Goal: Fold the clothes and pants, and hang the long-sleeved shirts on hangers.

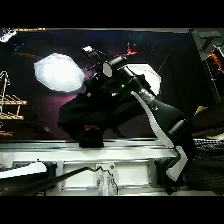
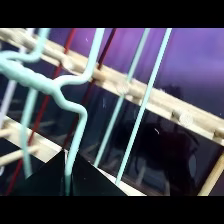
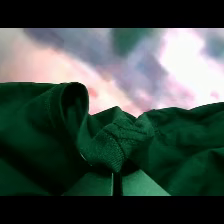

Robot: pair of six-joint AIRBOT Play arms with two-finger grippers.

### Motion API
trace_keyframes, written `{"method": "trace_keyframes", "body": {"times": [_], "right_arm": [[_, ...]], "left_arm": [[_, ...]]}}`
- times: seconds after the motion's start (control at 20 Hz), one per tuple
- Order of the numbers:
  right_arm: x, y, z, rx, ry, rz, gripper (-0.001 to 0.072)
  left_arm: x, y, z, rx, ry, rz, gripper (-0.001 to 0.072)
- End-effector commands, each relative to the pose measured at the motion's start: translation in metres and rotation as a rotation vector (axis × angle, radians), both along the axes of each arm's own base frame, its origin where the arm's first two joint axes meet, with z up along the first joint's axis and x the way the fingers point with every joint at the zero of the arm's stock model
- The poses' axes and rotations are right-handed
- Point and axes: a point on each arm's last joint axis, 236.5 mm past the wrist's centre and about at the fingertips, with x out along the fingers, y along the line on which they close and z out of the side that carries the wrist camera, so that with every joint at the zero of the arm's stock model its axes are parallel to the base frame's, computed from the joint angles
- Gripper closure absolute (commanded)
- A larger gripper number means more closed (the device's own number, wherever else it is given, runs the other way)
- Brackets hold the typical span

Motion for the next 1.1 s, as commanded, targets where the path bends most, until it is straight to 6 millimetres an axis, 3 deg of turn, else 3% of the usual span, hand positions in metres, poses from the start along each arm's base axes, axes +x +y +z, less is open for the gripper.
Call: {"method": "trace_keyframes", "body": {"times": [0.0, 0.1, 0.3, 0.4, 0.55, 0.65, 0.75, 0.95, 1.05], "right_arm": [[-0.001, 0.004, 0.001, 0.018, 0.004, 0.000, 0.0690], [0.001, 0.006, 0.000, 0.024, -0.002, -0.003, 0.0690], [0.002, 0.008, 0.001, 0.034, -0.003, -0.005, 0.0690], [0.002, 0.008, 0.001, 0.035, -0.004, -0.005, 0.0689], [0.002, 0.007, 0.002, 0.036, 0.004, -0.016, 0.0689], [-0.001, 0.005, 0.003, 0.034, 0.018, -0.025, 0.0689], [-0.006, 0.003, 0.002, 0.029, 0.040, -0.033, 0.0690], [-0.021, -0.006, -0.003, -0.008, 0.119, -0.050, 0.0691], [-0.027, -0.009, 0.007, -0.009, 0.119, -0.045, 0.0691]], "left_arm": [[0.008, -0.018, 0.033, 0.022, -0.040, -0.026, 0.0695], [0.020, -0.042, 0.071, 0.059, -0.101, -0.078, 0.0696], [0.033, -0.104, 0.184, 0.066, -0.416, -0.100, 0.0698], [0.022, -0.156, 0.232, -0.012, -0.564, -0.150, 0.0698], [-0.022, -0.223, 0.273, -0.069, -0.622, -0.263, 0.0699], [-0.065, -0.260, 0.285, -0.117, -0.622, -0.336, 0.0699], [-0.109, -0.295, 0.284, -0.207, -0.607, -0.412, 0.0699], [-0.190, -0.355, 0.247, -0.427, -0.456, -0.577, 0.0698], [-0.219, -0.387, 0.227, -0.548, -0.364, -0.673, 0.0698]]}}
